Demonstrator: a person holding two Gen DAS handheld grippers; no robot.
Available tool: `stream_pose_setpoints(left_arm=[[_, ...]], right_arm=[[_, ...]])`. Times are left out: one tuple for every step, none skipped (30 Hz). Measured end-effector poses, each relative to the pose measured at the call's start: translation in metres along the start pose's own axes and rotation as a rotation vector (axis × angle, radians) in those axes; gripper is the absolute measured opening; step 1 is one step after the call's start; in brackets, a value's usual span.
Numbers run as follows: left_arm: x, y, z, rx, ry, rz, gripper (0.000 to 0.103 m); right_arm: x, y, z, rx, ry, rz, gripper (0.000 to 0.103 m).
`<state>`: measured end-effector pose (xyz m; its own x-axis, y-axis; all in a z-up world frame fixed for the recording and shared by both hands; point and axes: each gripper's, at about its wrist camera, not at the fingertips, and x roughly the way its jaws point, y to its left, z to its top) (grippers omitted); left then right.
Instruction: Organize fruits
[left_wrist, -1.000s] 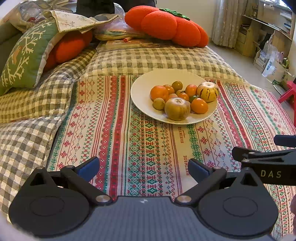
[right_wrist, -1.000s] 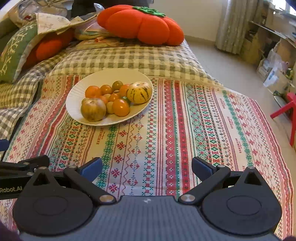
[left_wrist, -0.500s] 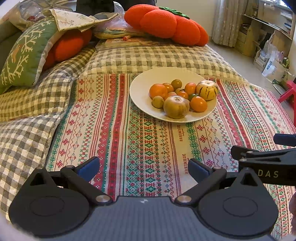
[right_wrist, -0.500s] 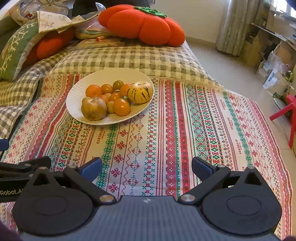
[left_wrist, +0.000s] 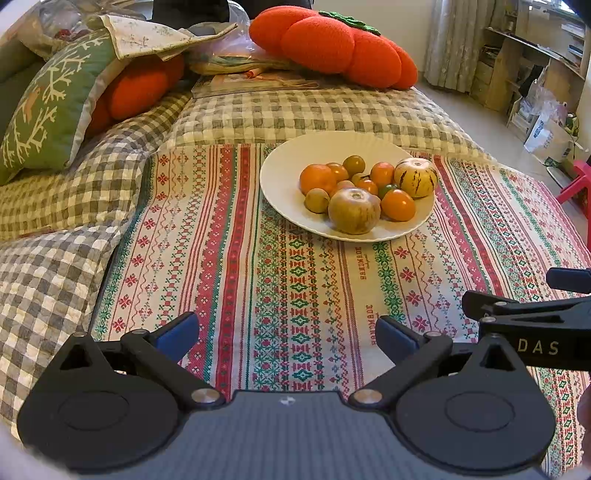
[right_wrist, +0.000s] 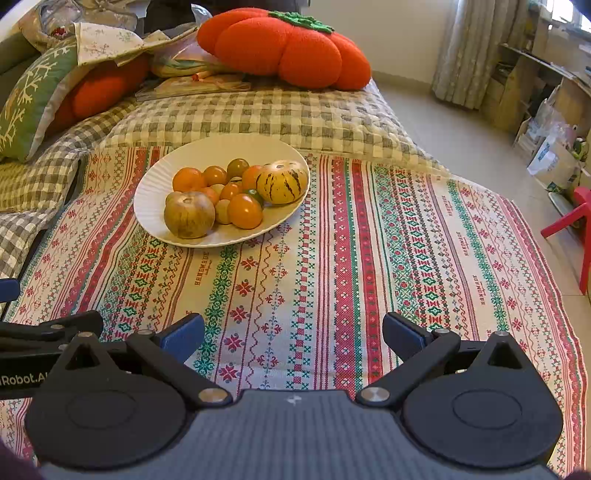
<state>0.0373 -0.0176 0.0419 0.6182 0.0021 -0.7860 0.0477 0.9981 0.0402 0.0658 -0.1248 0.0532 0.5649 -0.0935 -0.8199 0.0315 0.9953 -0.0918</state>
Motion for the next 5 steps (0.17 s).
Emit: stream_pose_setpoints(left_arm=[[0.0003, 0.0002, -0.0002, 0.000, 0.002, -0.001, 0.090], [0.0009, 0.0006, -0.0005, -0.001, 0.003, -0.001, 0.090], [0.0013, 0.0007, -0.0007, -0.001, 0.005, -0.001, 0.090], [0.0015, 0.0009, -0.0009, -0.002, 0.005, -0.001, 0.090], [0.0019, 0.0010, -0.0011, -0.003, 0.005, 0.000, 0.090]], right_arm=[[0.0001, 0.0001, -0.0001, 0.000, 0.001, 0.000, 0.103], [0.0004, 0.0002, -0.0003, 0.000, 0.001, 0.000, 0.103], [0.0007, 0.0002, -0.0007, 0.000, 0.001, 0.000, 0.103], [0.0009, 0.0004, -0.0009, 0.000, 0.001, 0.000, 0.103], [0.0010, 0.0004, -0.0009, 0.000, 0.001, -0.002, 0.103]])
